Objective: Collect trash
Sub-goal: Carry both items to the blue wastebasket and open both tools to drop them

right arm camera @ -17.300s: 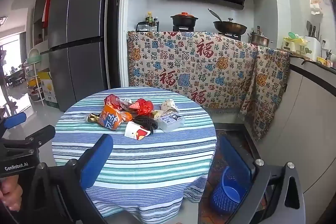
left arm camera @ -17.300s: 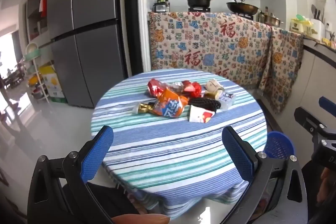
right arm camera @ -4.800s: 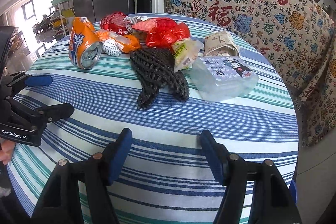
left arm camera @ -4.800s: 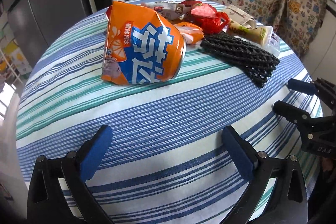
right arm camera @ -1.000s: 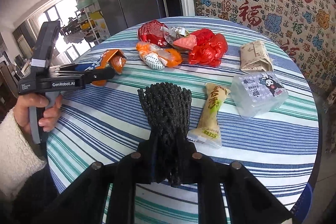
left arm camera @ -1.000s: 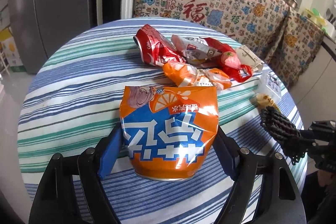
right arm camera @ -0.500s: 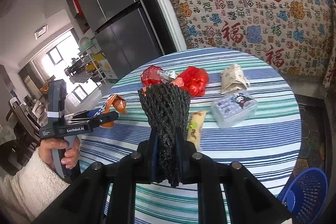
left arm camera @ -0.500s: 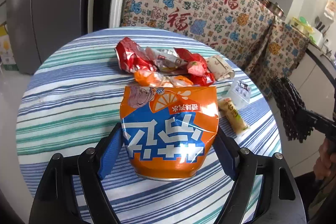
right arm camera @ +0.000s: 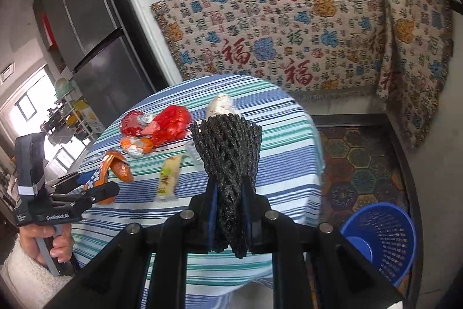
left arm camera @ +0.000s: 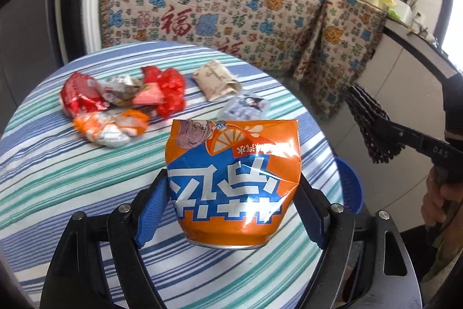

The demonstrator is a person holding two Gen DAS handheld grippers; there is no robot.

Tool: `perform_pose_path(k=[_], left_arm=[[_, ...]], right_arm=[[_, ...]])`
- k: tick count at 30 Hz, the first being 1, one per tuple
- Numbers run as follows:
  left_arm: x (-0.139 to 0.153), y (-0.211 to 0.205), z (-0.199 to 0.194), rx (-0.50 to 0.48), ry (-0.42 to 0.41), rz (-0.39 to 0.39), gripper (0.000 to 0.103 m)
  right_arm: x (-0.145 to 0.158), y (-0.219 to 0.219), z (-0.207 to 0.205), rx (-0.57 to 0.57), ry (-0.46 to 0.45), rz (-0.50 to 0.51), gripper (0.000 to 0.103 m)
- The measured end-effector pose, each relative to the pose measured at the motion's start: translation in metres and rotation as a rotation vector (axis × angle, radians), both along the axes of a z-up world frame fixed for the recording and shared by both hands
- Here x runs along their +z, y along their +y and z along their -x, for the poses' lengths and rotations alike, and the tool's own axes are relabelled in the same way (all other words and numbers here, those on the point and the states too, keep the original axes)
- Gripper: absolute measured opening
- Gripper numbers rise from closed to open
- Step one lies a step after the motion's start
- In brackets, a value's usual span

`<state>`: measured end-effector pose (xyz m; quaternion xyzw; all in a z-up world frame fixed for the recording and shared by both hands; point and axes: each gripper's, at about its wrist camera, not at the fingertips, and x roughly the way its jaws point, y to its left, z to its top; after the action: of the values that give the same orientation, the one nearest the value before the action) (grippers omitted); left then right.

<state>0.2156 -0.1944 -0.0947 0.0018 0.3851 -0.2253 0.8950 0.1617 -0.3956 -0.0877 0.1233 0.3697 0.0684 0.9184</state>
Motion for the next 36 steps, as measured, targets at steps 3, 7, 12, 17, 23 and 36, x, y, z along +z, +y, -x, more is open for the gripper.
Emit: perform_pose_path(k=[3,7,12,17,23,36], left_arm=[[0.004,-0.042,0.005,-0.076,-0.004,0.005,0.082],[0.003,-0.105,0.013,-0.184,0.004,0.009,0.082],[-0.008,-0.182,0.027,-0.305,0.022,0.006,0.082],[-0.035,-0.250,0.029,-0.389,0.071,0.010,0.082],[-0.065,-0.300,0.020,-0.429,0.091,-0.001,0.082],[-0.123,-0.359,-0.006,-0.421,0.116,-0.072,0.082]], right_arm=[[-0.002,-0.041,0.015,-0.095,0.011,-0.005,0.016],[-0.007,-0.088,0.039,-0.208,0.025,0.014,0.016],[-0.029,-0.149,0.066,-0.344,0.075,0.011,0.016],[-0.055,-0.201,0.081,-0.436,0.137,-0.035,0.016],[-0.070,-0.236,0.082,-0.477,0.143,-0.045,0.016],[-0.116,-0.287,0.063,-0.509,0.239,-0.082,0.017]])
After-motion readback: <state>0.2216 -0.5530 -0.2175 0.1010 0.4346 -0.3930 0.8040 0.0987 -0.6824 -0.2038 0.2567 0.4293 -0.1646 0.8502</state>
